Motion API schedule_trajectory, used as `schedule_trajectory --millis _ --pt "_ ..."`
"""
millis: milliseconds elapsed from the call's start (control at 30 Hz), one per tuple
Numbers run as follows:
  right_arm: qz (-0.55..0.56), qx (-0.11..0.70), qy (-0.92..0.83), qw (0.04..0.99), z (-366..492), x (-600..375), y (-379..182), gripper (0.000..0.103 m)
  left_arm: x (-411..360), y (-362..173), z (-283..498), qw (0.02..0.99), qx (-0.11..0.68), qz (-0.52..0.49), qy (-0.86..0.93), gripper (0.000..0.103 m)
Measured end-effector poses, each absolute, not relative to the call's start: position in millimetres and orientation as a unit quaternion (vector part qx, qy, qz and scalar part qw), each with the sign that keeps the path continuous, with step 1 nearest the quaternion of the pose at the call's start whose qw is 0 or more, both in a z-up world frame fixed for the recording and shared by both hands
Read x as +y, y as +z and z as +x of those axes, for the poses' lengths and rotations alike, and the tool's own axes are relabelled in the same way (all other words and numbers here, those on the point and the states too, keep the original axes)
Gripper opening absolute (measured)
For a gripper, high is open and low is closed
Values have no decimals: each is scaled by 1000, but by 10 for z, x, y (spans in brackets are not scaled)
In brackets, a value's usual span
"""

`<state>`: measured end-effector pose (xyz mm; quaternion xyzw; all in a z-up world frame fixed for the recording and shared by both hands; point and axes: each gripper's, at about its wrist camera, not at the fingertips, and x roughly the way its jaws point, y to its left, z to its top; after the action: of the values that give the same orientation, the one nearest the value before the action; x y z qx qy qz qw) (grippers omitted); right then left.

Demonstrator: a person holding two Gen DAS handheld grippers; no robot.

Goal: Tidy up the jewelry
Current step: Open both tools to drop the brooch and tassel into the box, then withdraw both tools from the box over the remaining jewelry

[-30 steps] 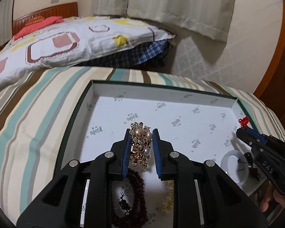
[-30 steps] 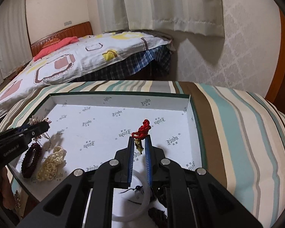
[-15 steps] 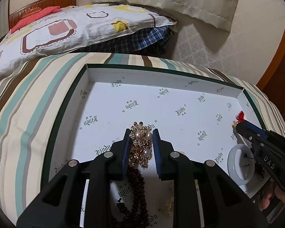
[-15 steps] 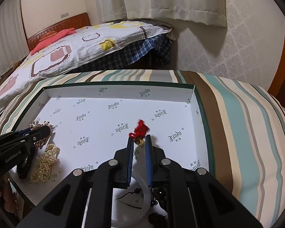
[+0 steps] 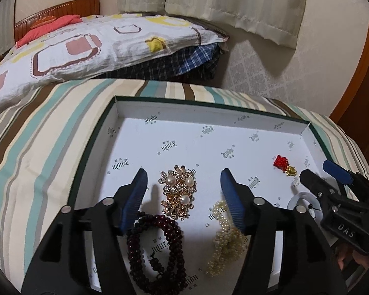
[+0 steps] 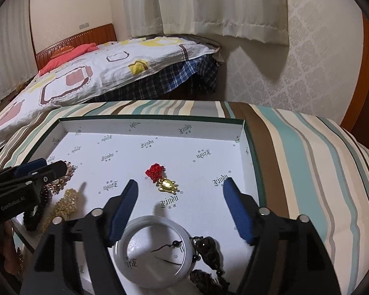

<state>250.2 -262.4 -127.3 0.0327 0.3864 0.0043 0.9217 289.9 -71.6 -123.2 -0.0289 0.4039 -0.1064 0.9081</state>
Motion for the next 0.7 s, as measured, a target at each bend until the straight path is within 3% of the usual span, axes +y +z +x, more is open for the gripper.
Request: schedule_trajectory --millis 167,700 --pt "37 376 5 926 2397 -2624 -1204 79 -677 -1114 2787 916 385 -33 -107 69" --pt "44 346 -17 937 1850 -2551 -1018 84 -370 -828 2189 936 337 -37 -99 70"
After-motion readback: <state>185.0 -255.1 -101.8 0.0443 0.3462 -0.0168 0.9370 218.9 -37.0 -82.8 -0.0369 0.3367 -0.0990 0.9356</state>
